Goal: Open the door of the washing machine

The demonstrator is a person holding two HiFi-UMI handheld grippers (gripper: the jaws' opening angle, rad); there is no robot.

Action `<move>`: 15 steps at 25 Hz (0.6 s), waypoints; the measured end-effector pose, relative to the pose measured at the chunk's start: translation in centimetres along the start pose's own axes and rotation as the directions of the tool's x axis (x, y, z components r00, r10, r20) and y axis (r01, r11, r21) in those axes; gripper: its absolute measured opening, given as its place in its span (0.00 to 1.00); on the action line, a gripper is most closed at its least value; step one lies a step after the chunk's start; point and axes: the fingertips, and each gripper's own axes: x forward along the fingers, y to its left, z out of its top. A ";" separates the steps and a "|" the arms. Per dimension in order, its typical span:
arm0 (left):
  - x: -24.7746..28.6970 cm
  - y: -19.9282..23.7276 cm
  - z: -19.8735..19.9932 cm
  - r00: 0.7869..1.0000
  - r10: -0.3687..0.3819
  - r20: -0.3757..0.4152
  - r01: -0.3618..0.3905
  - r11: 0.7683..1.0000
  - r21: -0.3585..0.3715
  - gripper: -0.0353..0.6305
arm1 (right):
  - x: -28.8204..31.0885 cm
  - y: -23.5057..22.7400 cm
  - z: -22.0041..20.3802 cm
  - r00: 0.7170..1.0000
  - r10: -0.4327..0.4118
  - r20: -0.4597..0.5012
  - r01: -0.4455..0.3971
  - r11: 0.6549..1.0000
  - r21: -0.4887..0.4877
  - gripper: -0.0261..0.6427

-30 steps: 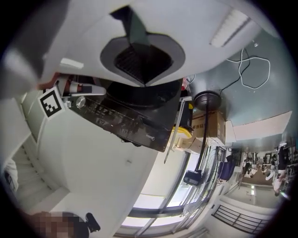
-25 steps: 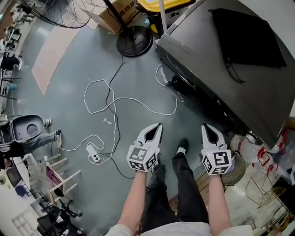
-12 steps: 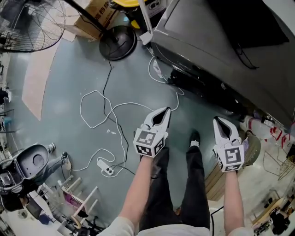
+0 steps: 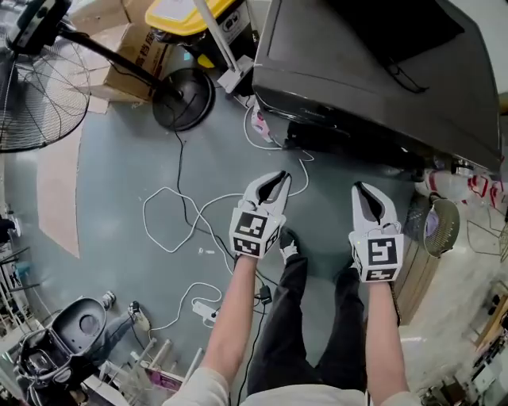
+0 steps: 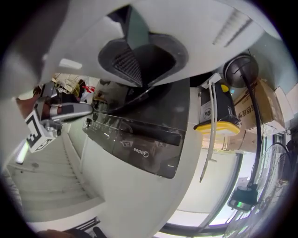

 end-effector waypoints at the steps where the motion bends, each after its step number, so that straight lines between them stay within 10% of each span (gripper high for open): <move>1: 0.3 -0.1 0.1 1.000 -0.012 -0.006 0.012 1.000 0.013 0.20 | 0.1 0.2 0.4 1.000 -0.006 0.000 0.006 1.000 -0.030 0.07; 15: 7.2 -1.3 0.3 0.960 -0.214 -0.183 0.252 0.942 0.221 0.42 | 3.4 -2.0 0.1 0.987 -0.021 -0.157 -0.051 0.896 -0.441 0.40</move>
